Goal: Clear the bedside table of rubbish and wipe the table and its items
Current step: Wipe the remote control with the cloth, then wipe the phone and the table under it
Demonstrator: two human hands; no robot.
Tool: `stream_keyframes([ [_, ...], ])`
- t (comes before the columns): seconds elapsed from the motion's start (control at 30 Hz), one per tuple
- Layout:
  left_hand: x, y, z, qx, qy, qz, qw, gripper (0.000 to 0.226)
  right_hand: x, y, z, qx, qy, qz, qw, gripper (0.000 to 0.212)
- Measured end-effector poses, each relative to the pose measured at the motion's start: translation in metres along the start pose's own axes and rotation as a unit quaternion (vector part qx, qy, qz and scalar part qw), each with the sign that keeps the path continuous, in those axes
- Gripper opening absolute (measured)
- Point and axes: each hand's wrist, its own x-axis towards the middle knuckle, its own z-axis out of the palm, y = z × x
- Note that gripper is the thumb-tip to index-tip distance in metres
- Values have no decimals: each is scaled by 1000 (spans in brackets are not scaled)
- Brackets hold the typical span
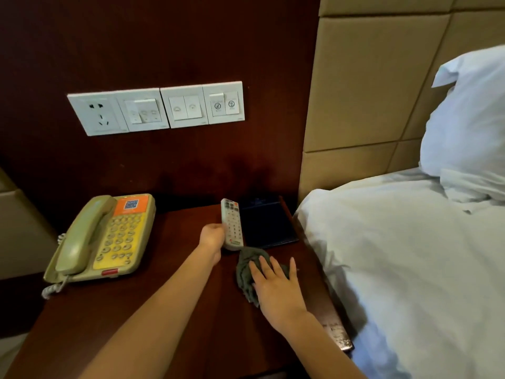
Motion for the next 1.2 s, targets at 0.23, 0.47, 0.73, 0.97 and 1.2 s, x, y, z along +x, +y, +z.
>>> stream_keyframes([
  [0.23,-2,-5,6,156,45,57,985,33,8,-2,-1,-4,4,-4,1000,59],
  [0.47,-27,12,-50,173,71,151,971,29,7,-18,-10,-66,-35,8,997,63],
  [0.73,-51,32,-196,320,277,264,867,29,-2,-61,-15,-125,-68,-15,990,66],
  [0.97,-57,-2,-294,280,339,94,893,49,14,-105,-10,-101,-40,-24,994,64],
  [1.2,-29,-44,-335,224,188,41,955,69,62,-144,-57,-22,124,14,992,21],
])
